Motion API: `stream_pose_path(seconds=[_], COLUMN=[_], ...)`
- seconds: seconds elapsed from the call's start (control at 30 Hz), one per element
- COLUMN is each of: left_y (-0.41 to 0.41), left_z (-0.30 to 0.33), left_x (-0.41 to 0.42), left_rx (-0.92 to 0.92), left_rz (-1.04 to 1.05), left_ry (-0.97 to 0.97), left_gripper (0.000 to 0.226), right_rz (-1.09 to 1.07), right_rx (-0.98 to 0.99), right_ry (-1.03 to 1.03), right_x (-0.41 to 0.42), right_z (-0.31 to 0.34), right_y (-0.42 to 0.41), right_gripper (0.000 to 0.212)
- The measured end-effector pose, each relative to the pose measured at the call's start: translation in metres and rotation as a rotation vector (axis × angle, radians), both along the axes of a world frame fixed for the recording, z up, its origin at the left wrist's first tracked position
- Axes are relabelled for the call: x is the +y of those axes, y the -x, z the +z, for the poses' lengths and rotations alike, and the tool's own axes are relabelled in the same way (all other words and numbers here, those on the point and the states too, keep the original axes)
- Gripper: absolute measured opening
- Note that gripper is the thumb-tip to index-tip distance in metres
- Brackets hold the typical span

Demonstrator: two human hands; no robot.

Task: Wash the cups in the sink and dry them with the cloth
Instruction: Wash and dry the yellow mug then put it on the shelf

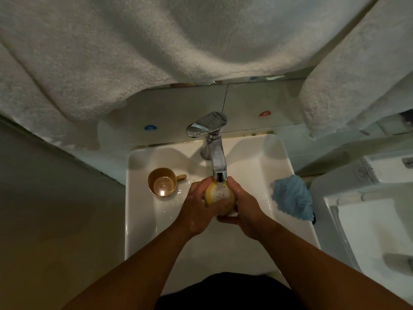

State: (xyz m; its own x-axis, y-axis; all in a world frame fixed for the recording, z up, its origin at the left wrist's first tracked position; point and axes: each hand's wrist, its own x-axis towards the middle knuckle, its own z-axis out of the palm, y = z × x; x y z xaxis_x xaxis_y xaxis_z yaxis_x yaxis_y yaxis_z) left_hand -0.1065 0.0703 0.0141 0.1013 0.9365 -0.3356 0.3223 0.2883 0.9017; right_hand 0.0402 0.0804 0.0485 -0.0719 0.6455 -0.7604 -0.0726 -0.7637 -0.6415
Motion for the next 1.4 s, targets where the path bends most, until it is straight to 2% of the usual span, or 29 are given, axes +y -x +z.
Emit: stream_pose_path(seconds=[0.1, 0.13, 0.2, 0.27, 0.33, 0.4, 0.5, 0.53, 0.6, 0.7, 0.77, 0.83, 0.87, 0.93, 1.07, 1.13, 1.2, 1.33, 1.4], left_y=[-0.003, -0.004, -0.005, -0.008, -0.012, -0.013, -0.009, -0.004, 0.008, 0.024, 0.033, 0.037, 0.038, 0.042, 0.056, 0.063, 0.067, 0.07, 0.07], left_z=[0.007, 0.009, 0.012, 0.014, 0.011, 0.011, 0.013, 0.013, 0.007, -0.005, -0.011, -0.013, -0.014, -0.017, -0.025, -0.026, -0.026, -0.022, -0.021], left_x=[0.009, 0.011, 0.009, 0.004, -0.002, -0.007, -0.011, -0.011, -0.013, -0.016, -0.018, -0.02, -0.021, -0.023, -0.024, -0.028, -0.033, -0.037, -0.037], left_rx=[0.046, 0.057, 0.058, 0.034, 0.022, -0.013, -0.271, -0.338, -0.323, -0.314, -0.415, -0.481, -0.476, -0.395, -0.239, -0.18, -0.12, -0.095, -0.101], left_rz=[0.142, 0.186, 0.184, 0.086, 0.029, 0.065, 0.246, 0.3, 0.274, 0.178, 0.206, 0.189, 0.159, 0.084, -0.027, -0.071, -0.069, -0.036, -0.032], left_ry=[0.035, 0.049, 0.052, 0.07, 0.07, 0.057, 0.223, 0.304, 0.416, 0.476, 0.472, 0.458, 0.443, 0.382, 0.365, 0.395, 0.412, 0.409, 0.407], left_gripper=[0.033, 0.031, 0.038, 0.046, 0.04, 0.034, 0.048, 0.059, 0.078, 0.084, 0.079, 0.07, 0.066, 0.062, 0.097, 0.108, 0.11, 0.103, 0.101], right_rz=[0.046, 0.071, 0.045, -0.022, -0.008, 0.062, 0.13, 0.145, 0.206, 0.298, 0.204, 0.15, 0.176, 0.243, 0.499, 0.49, 0.458, 0.62, 0.524], right_rx=[0.0, -0.012, -0.043, -0.102, -0.199, -0.363, -0.506, -0.495, -0.462, -0.473, -0.289, -0.042, -0.008, -0.073, -0.349, -0.509, -0.585, -0.603, -0.646], right_ry=[-0.049, -0.07, -0.077, -0.053, -0.078, -0.2, -0.391, -0.428, -0.463, -0.477, -0.371, -0.343, -0.368, -0.44, -0.583, -0.641, -0.684, -0.673, -0.685], right_x=[-0.006, -0.008, -0.006, 0.002, 0.009, 0.011, 0.007, 0.005, 0.001, -0.001, -0.002, -0.002, -0.002, -0.004, -0.003, 0.001, 0.004, -0.013, -0.019], right_z=[-0.002, -0.003, 0.0, 0.0, -0.007, -0.012, -0.018, -0.02, -0.017, -0.025, -0.024, -0.027, -0.027, -0.026, -0.023, -0.019, -0.015, -0.014, -0.015], right_y=[0.003, 0.005, 0.008, 0.01, 0.013, 0.018, 0.018, 0.017, 0.014, 0.003, -0.004, -0.01, -0.01, -0.009, -0.014, -0.013, -0.005, 0.0, -0.007], right_gripper=[0.039, 0.036, 0.034, 0.039, 0.042, 0.034, 0.022, 0.036, 0.07, 0.1, 0.1, 0.07, 0.056, 0.05, 0.064, 0.065, 0.065, 0.072, 0.07])
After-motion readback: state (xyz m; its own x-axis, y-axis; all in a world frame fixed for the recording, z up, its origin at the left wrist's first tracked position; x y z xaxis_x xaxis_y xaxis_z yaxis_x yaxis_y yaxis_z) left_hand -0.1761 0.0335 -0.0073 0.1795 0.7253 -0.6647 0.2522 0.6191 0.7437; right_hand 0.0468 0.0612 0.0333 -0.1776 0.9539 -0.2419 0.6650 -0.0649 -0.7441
